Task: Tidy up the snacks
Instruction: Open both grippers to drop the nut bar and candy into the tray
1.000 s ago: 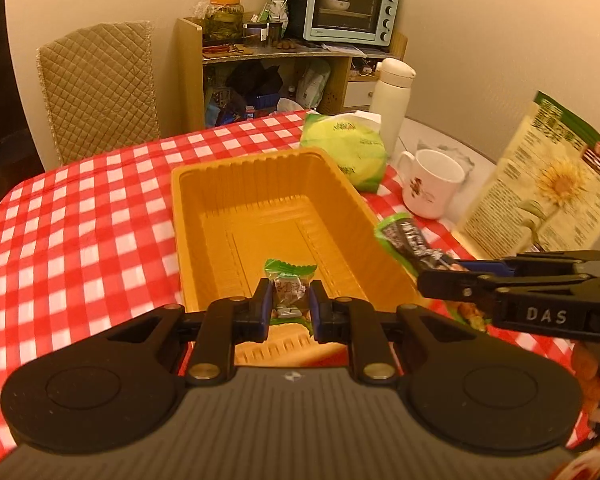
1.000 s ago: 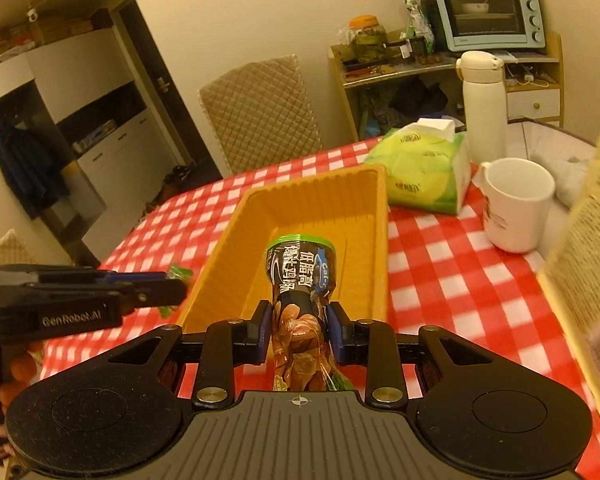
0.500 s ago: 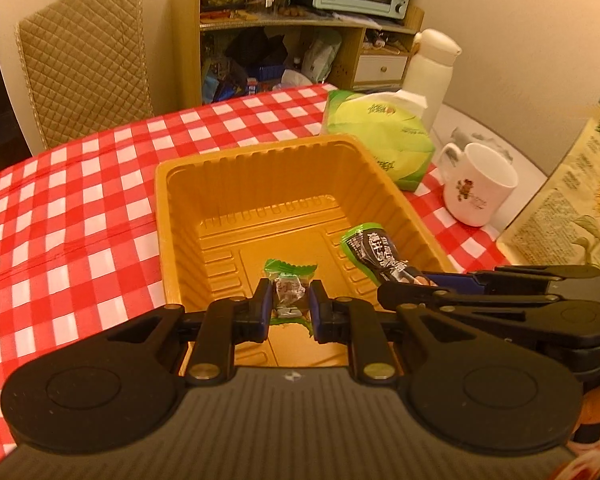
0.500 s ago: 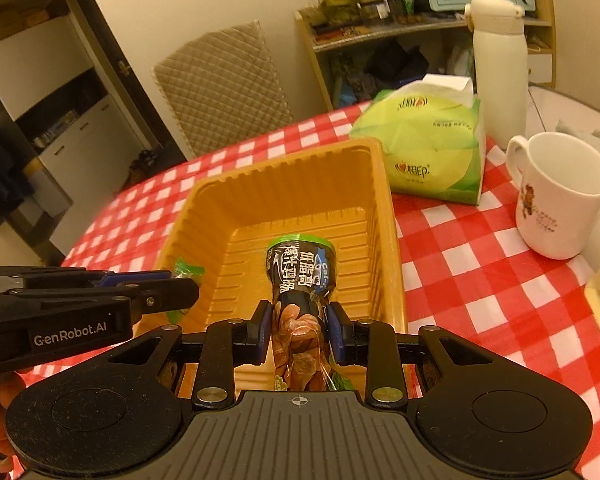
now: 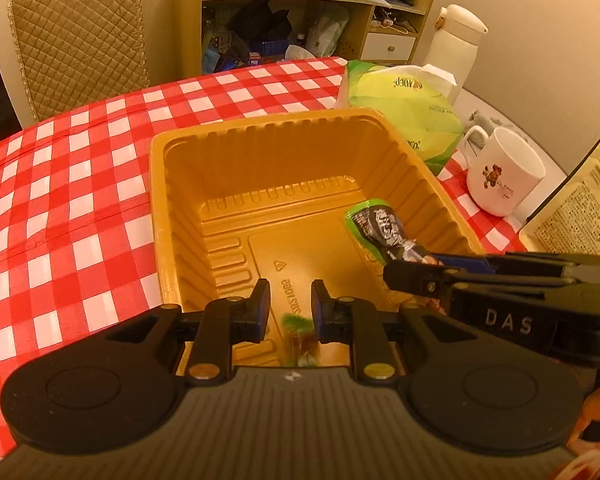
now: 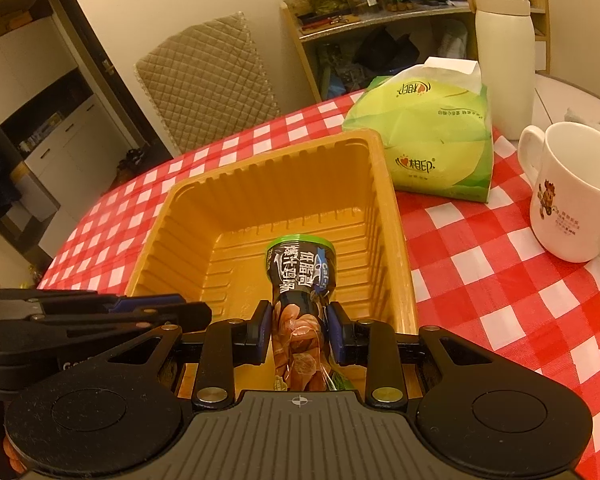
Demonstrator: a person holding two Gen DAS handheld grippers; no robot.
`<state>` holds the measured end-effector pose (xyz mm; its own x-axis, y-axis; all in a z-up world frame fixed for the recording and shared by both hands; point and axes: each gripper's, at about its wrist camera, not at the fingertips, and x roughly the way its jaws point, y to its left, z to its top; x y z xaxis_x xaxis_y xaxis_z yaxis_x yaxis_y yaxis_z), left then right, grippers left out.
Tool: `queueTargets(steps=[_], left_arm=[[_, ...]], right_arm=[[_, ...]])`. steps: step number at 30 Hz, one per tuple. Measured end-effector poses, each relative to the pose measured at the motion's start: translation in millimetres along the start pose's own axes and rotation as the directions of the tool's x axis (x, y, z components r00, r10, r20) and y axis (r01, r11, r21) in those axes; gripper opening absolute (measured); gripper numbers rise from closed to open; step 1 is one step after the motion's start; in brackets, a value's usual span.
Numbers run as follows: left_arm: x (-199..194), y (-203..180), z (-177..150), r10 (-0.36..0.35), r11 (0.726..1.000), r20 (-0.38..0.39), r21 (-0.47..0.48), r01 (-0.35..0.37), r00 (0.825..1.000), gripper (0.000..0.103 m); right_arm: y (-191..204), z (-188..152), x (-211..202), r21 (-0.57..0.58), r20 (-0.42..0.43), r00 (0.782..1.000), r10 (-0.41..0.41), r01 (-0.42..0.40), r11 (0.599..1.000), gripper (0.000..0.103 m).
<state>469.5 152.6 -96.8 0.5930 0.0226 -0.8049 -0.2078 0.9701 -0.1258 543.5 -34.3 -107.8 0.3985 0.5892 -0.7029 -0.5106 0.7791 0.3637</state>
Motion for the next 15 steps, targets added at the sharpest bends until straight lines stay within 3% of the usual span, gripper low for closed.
queueTargets(steps=[5, 11, 15], left_arm=[[-4.8, 3.5, -1.5, -0.012, 1.000, 0.001, 0.000, 0.012, 1.000, 0.022], [-15.9, 6.4, -4.6, -0.011, 1.000, 0.014, -0.011, 0.011, 1.000, 0.033], [-30.1, 5.8, -8.1, -0.016, 1.000, 0.036, -0.011, 0.017, 0.999, 0.036]], right_arm=[[-0.1, 0.3, 0.5, 0.003, 0.001, 1.000, -0.005, 0.005, 1.000, 0.030], [4.2, 2.0, -3.9, -0.015, 0.031, 1.000, 0.000, 0.000, 1.000, 0.032], [3.8, 3.3, -14.3, -0.005, 0.053, 0.999, 0.007, -0.006, 1.000, 0.055]])
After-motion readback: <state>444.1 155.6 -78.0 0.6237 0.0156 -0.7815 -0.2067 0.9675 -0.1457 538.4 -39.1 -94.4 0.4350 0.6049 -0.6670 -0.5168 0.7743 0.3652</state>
